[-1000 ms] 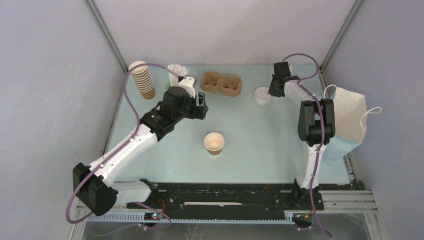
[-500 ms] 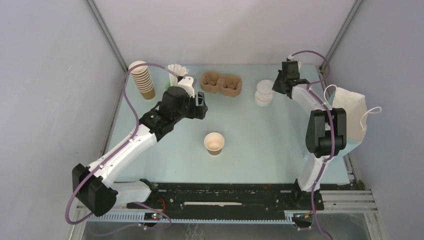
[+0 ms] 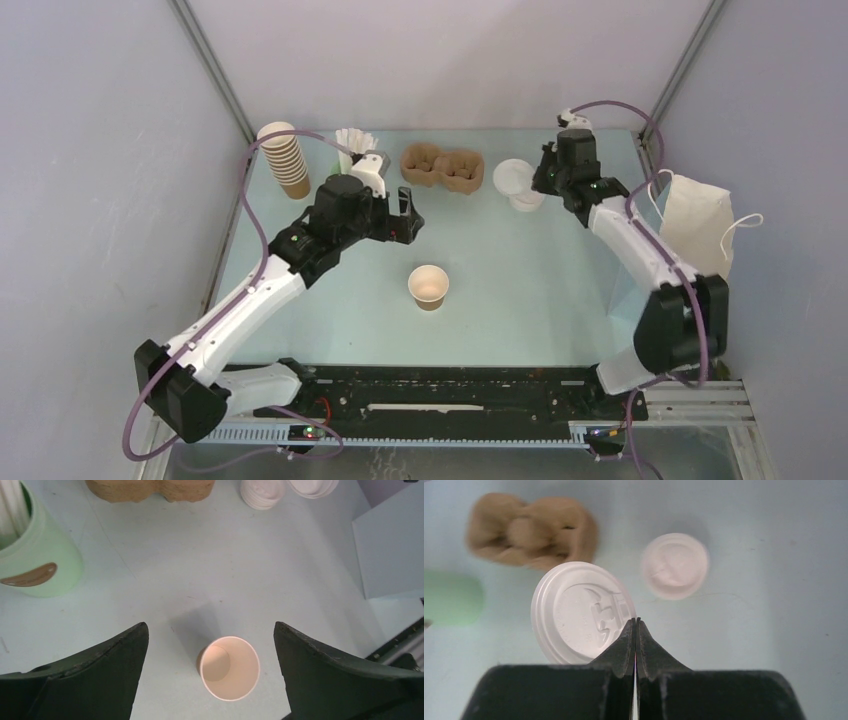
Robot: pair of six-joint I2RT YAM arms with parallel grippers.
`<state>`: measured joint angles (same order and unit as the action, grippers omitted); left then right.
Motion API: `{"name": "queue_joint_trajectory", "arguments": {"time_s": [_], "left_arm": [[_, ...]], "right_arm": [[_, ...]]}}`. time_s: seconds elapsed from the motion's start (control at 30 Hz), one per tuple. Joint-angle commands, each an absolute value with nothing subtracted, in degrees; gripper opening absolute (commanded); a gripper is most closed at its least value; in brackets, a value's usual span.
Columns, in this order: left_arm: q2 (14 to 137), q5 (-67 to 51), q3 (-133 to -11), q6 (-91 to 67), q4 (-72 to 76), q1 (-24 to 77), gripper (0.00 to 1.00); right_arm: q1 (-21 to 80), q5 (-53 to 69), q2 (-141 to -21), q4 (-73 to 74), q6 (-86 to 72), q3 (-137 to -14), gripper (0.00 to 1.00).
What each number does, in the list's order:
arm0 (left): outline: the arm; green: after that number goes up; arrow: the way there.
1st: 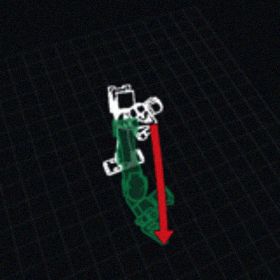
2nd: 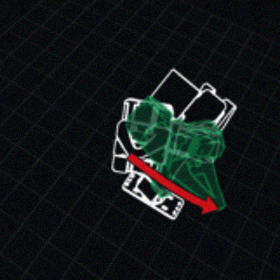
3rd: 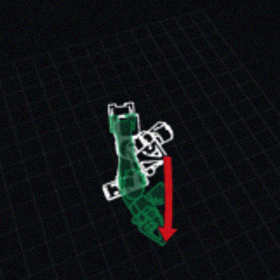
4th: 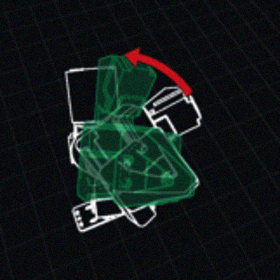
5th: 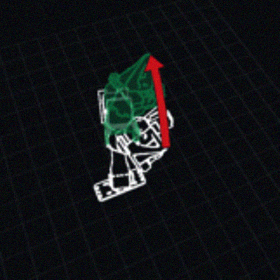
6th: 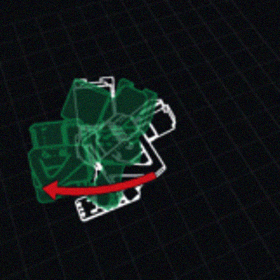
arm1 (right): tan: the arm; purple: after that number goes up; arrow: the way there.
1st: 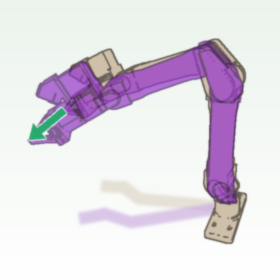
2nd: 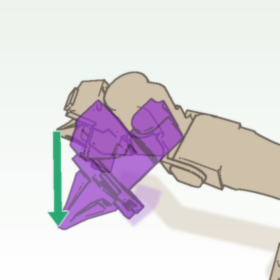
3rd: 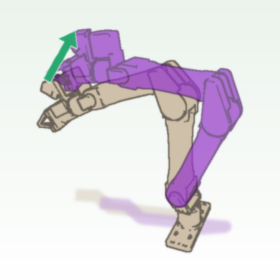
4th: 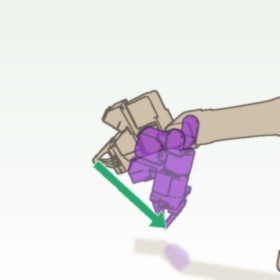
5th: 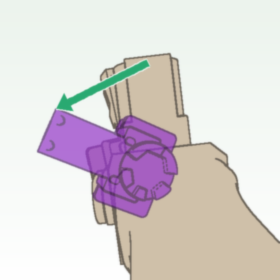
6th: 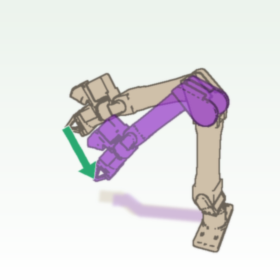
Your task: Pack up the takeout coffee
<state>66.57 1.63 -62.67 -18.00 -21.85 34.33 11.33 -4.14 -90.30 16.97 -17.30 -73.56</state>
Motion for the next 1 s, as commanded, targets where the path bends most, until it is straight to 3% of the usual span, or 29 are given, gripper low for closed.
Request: {"name": "queue_joint_trajectory", "arguments": {"time_s": [0.0,0.2,0.3,0.43,0.67,0.8,0.9,0.97], "left_arm": [[65.50,-4.76,-64.04,-20.66,-24.38,34.01,1.00],[65.33,-6.35,-65.49,-21.94,-26.55,33.86,1.00],[64.35,-6.08,-65.59,-22.12,-27.00,33.45,0.94],[61.71,-5.95,-64.55,-22.05,-25.78,33.31,0.92],[61.61,-5.89,-64.05,-21.94,-25.11,33.26,0.97],[63.21,-8.84,-64.59,-22.23,-25.50,33.31,0.84],[63.91,-9.54,-65.17,-22.07,-26.30,33.31,0.66],[64.05,-9.24,-65.37,-22.09,-26.75,33.31,0.63]], "right_arm": [[21.68,-8.06,-79.72,19.65,-13.56,-71.46,0.00],[37.64,-16.23,-73.85,25.13,-12.50,-71.37,0.00],[43.41,-19.23,-73.67,25.63,-13.25,-71.38,0.00],[46.77,-20.83,-74.57,26.13,-15.23,-71.39,0.00],[50.99,-22.57,-74.82,25.86,-18.46,-71.37,0.00],[52.16,-21.38,-74.95,24.95,-19.73,-71.42,0.00],[52.48,-19.95,-75.28,24.11,-20.33,-71.37,0.00],[52.65,-20.04,-75.32,24.04,-20.47,-71.37,0.00]]}}
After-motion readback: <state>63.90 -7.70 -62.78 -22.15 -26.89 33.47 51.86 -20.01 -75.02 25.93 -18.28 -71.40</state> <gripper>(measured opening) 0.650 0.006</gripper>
